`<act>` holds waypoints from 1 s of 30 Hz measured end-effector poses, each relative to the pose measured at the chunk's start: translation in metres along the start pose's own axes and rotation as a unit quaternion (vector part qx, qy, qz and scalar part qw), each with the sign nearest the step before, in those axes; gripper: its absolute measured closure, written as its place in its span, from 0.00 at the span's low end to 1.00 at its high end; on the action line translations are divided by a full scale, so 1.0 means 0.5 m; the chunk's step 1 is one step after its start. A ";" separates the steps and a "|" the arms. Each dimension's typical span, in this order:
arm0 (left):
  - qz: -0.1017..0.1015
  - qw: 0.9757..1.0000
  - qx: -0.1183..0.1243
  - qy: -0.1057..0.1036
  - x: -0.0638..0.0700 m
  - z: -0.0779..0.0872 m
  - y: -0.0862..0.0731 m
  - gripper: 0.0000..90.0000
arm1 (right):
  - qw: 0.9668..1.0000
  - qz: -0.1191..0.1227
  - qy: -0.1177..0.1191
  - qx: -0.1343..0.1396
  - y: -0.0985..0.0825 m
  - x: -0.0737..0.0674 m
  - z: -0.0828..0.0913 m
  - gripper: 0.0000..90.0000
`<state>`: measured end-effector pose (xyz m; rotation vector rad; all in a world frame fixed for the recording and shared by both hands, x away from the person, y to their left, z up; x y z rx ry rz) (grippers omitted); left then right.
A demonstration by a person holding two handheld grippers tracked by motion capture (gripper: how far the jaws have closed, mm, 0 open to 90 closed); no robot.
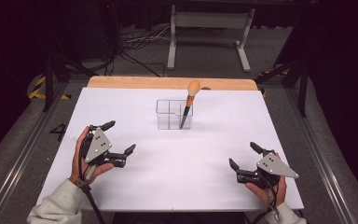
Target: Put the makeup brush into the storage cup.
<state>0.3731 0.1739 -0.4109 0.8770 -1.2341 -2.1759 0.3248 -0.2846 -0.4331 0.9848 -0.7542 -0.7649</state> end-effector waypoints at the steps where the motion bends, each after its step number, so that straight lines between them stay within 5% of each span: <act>1: 0.000 1.000 -0.002 0.001 0.000 0.004 -0.004 0.03 | 1.000 0.000 -0.001 0.001 0.000 0.000 0.000 0.10; 20: 0.027 0.999 -0.029 0.021 -0.017 0.060 -0.093 0.02 | 1.000 0.001 -0.006 0.006 0.003 0.002 0.004 0.10; 30: 0.082 0.996 -0.038 0.023 -0.017 0.090 -0.153 0.01 | 1.000 0.000 -0.010 0.015 0.003 0.003 0.008 0.09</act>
Point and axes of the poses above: each handheld gripper's, and its own axes: z roughly backward along the jaws, y roughly out of its top, x roughly to its right, the point moved 3 cm from there along -z, roughly forward along the jaws, and after that the axes turned 6 degrees about -x, right-handed, at the moved point
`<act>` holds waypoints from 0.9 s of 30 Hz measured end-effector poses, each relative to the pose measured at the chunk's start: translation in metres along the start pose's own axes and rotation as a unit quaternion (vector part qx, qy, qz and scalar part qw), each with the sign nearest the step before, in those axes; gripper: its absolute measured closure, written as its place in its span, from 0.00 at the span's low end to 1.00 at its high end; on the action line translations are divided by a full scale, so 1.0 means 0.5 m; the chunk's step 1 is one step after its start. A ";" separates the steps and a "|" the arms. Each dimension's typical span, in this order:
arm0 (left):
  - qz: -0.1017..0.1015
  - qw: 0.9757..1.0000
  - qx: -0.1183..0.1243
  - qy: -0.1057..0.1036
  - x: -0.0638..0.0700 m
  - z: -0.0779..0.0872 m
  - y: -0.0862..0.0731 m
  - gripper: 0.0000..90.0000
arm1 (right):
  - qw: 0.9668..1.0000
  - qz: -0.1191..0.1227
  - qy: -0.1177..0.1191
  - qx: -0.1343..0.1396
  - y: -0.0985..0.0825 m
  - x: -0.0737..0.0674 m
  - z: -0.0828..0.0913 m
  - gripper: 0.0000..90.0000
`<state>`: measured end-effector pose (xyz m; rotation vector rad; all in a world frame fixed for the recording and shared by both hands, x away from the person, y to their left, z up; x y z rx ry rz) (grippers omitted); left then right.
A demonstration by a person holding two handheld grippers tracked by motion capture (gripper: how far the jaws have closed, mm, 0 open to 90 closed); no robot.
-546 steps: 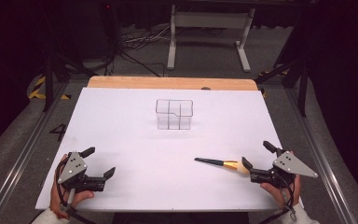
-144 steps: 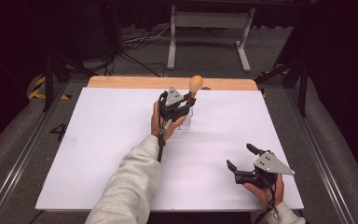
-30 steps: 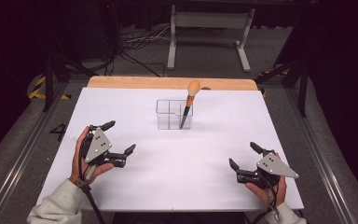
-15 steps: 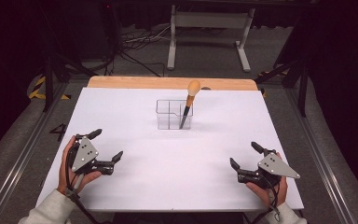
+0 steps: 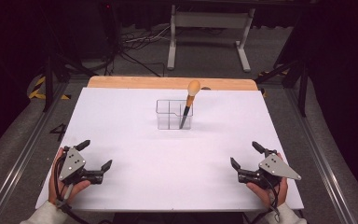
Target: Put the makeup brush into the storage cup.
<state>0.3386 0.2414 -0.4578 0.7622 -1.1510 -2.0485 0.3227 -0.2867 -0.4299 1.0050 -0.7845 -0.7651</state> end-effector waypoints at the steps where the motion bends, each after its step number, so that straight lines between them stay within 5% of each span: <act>1: 0.005 1.000 0.000 -0.001 -0.001 0.005 -0.004 0.01 | 1.000 -0.001 0.003 0.005 0.000 -0.001 0.001 0.09; 12: 0.043 0.999 0.014 -0.010 -0.020 0.014 -0.018 0.01 | 1.000 0.004 -0.001 0.004 -0.001 0.001 0.002 0.07; 27: 0.041 0.999 0.022 -0.016 -0.016 0.025 -0.015 0.02 | 1.000 0.008 -0.011 0.005 0.002 -0.004 0.002 0.08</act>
Point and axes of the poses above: each handheld gripper's, and its own axes: z roughly backward along the jaws, y roughly out of its top, x roughly to its right, the point moved 3 cm from there along -z, roughly forward along the jaws, and after that the axes turned 6 degrees about -x, right-handed, at the moved point
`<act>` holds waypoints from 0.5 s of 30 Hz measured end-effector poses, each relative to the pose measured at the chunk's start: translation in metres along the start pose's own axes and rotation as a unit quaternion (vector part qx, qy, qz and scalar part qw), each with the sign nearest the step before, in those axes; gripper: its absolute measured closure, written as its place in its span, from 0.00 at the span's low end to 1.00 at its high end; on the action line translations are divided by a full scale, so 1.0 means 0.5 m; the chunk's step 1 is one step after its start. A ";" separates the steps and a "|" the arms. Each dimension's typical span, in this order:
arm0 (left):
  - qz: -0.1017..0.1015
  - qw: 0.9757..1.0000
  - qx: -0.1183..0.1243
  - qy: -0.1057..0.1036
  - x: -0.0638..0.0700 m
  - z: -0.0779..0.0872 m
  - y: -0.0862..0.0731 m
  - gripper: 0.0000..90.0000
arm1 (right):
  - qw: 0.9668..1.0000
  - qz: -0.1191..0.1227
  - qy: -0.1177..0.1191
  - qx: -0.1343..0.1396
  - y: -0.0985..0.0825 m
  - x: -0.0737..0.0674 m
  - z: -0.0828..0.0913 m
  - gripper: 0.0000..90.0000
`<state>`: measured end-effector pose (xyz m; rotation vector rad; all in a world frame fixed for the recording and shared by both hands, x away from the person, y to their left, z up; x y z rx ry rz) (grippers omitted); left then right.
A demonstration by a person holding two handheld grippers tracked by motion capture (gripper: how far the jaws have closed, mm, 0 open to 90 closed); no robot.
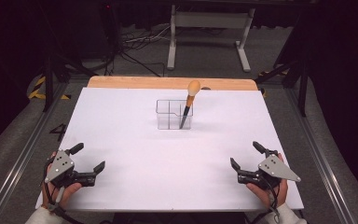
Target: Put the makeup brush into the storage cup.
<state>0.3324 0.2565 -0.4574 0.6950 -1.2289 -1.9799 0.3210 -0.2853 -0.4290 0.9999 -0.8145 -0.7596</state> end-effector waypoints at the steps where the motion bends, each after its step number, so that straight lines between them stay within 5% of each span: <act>1: -0.001 1.000 0.001 0.002 0.000 0.000 0.000 0.02 | 1.000 0.000 0.000 0.001 0.001 0.001 0.000 0.08; 15: -0.001 1.000 0.008 0.004 0.002 0.007 0.003 0.02 | 1.000 -0.004 -0.002 0.008 0.004 0.008 0.002 0.08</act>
Point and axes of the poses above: each handheld gripper's, and its own axes: z roughly backward along the jaws, y roughly out of its top, x roughly to its right, the point moved 3 cm from there along -z, roughly forward along the jaws, and after that the axes turned 6 degrees about -x, right-handed, at the moved point
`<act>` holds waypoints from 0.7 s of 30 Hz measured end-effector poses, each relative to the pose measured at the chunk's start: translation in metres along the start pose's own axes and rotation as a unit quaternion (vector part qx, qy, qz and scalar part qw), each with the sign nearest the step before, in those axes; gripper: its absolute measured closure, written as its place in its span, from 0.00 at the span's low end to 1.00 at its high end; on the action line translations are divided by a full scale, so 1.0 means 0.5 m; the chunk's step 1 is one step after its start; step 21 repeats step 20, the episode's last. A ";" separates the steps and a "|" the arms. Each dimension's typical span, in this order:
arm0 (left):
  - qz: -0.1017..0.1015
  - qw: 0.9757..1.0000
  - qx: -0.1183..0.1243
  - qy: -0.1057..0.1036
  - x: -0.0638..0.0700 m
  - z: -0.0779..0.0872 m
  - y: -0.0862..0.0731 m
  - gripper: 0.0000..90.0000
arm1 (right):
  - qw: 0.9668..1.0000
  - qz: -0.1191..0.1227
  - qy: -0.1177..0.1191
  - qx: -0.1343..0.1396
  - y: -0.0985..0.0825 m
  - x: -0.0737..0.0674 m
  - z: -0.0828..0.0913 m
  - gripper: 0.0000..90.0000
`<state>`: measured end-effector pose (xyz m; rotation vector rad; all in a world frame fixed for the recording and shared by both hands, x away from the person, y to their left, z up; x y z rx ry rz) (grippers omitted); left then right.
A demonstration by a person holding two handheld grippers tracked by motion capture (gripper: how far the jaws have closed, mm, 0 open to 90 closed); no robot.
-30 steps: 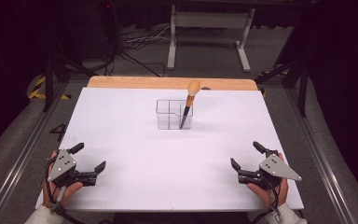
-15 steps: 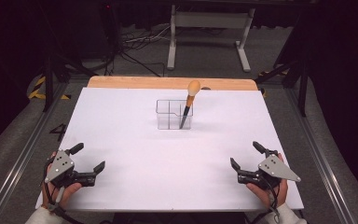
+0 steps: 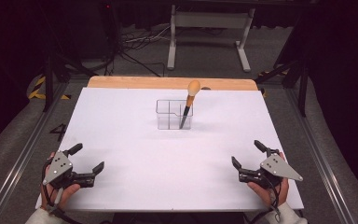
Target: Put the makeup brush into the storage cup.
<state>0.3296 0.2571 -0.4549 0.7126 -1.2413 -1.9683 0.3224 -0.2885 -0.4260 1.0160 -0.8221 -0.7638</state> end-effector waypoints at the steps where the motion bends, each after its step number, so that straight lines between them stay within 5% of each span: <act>1: -0.001 1.000 -0.001 0.000 0.001 -0.001 0.000 0.02 | 1.000 0.001 -0.001 0.002 0.001 0.001 0.001 0.08; 21: 0.003 1.000 -0.001 -0.003 0.000 -0.006 0.002 0.02 | 1.000 0.003 -0.013 0.004 0.000 0.005 0.003 0.08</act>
Point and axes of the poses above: each handheld gripper's, and its own axes: z roughly backward along the jaws, y roughly out of its top, x roughly to its right, the point moved 3 cm from there along -z, roughly forward along the jaws, and after that the axes turned 6 degrees about -x, right-handed, at the moved point
